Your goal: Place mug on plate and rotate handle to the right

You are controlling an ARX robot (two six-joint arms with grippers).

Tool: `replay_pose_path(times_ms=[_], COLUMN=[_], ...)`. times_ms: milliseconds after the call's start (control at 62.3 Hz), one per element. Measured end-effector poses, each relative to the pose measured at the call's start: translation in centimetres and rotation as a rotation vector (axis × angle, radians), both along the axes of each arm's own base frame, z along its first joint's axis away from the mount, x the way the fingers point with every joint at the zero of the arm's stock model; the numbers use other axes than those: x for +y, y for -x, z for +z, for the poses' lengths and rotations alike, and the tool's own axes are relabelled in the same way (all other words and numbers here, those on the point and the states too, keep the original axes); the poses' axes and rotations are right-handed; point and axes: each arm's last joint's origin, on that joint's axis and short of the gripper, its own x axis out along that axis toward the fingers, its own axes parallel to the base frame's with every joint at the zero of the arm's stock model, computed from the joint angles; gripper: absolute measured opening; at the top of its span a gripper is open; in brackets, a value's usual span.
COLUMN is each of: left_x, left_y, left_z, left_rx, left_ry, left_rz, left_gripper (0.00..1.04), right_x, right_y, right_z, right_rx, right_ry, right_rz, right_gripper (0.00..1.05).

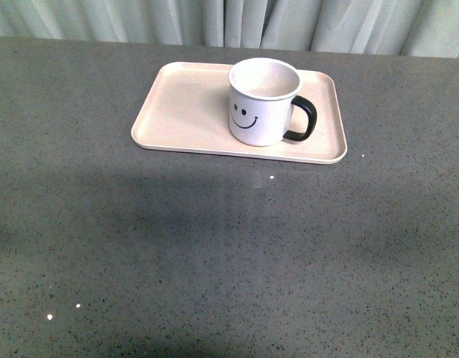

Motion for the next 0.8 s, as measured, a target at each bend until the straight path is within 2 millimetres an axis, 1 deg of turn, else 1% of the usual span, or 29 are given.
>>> replay_pose_path(times_ms=[257, 305, 353, 433, 530, 658, 722, 754, 803], left_x=[0.0, 0.0, 0.0, 0.0, 0.0, 0.0, 0.0, 0.0, 0.0], left_y=[0.0, 0.0, 0.0, 0.0, 0.01, 0.01, 0.01, 0.01, 0.01], left_z=[0.01, 0.01, 0.01, 0.01, 0.01, 0.01, 0.01, 0.01, 0.01], left_rx=[-0.001, -0.001, -0.001, -0.001, -0.001, -0.001, -0.001, -0.001, -0.001], left_ry=[0.001, 0.0, 0.0, 0.001, 0.001, 0.001, 0.0, 0.0, 0.0], left_rz=[0.0, 0.0, 0.0, 0.0, 0.0, 0.0, 0.0, 0.0, 0.001], left_gripper=[0.02, 0.14, 0.21, 0.38, 0.54, 0.84, 0.96, 0.97, 0.95], right_x=[0.0, 0.0, 0.0, 0.0, 0.0, 0.0, 0.0, 0.01, -0.26], right_y=[0.0, 0.0, 0.0, 0.0, 0.0, 0.0, 0.0, -0.1, -0.31], right_z=[0.0, 0.0, 0.0, 0.0, 0.0, 0.0, 0.0, -0.14, 0.3], right_rx=[0.0, 0.0, 0.0, 0.0, 0.0, 0.0, 0.0, 0.068, 0.386], right_ry=[0.0, 0.0, 0.0, 0.0, 0.0, 0.0, 0.0, 0.022, 0.021], right_rz=[0.0, 0.0, 0.0, 0.0, 0.0, 0.0, 0.0, 0.048, 0.223], right_gripper=[0.96, 0.96, 0.96, 0.96, 0.96, 0.96, 0.96, 0.96, 0.95])
